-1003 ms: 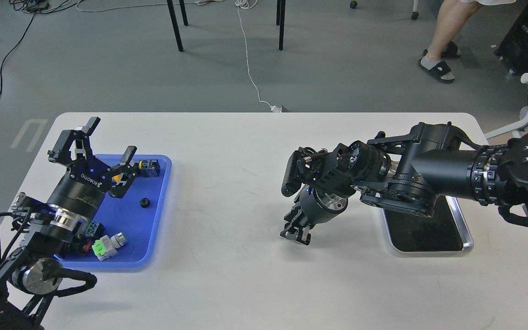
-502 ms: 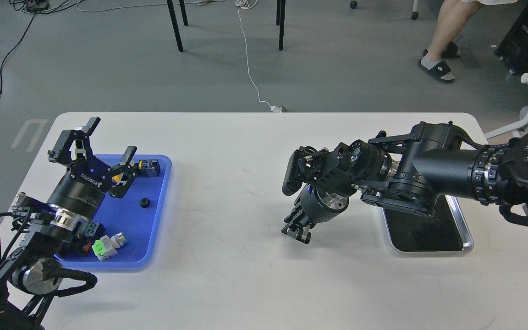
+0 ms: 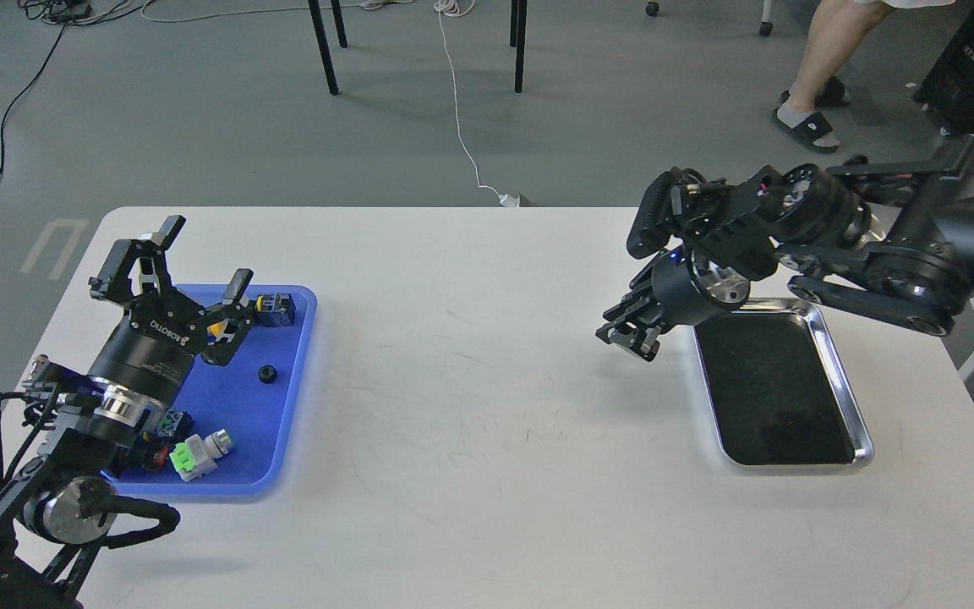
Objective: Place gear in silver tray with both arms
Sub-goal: 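Lift the gear with the right gripper and carry it over the silver tray, then lower the gear into the silver tray and open the right gripper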
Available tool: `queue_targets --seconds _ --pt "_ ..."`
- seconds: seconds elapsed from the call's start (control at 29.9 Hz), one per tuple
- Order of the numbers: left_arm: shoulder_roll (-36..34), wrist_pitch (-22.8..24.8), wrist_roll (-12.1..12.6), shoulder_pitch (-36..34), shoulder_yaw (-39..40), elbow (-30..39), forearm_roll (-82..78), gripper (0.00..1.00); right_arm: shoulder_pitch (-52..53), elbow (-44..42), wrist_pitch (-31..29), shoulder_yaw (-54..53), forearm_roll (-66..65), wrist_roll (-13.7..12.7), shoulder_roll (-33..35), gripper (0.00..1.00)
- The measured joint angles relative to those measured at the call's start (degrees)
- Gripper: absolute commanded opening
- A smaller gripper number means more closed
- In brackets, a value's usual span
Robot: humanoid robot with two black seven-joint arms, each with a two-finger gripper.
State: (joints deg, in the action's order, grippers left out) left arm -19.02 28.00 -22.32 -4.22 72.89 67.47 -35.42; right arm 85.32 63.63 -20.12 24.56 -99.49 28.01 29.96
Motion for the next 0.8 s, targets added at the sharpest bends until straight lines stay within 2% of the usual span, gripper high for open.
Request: queue_targets --seconds 0.17,0.3,0.8 --pt "0.04 0.0 0.0 -0.08 -0.16 0.0 0.0 0.98 -1.55 0.36 -0.06 0.21 -0.17 -0.01 8.66 0.14" --pt "0.06 0.0 0.0 -0.08 -0.2 0.02 -0.06 0.98 -4.06 -0.36 -0.09 0.41 -0.19 0.0 11.42 0.14" --pt "0.12 0.0 0.0 -0.1 -0.22 0.04 -0.1 0.98 -12.57 -11.68 0.08 0.13 -0.1 0.0 7.52 0.14"
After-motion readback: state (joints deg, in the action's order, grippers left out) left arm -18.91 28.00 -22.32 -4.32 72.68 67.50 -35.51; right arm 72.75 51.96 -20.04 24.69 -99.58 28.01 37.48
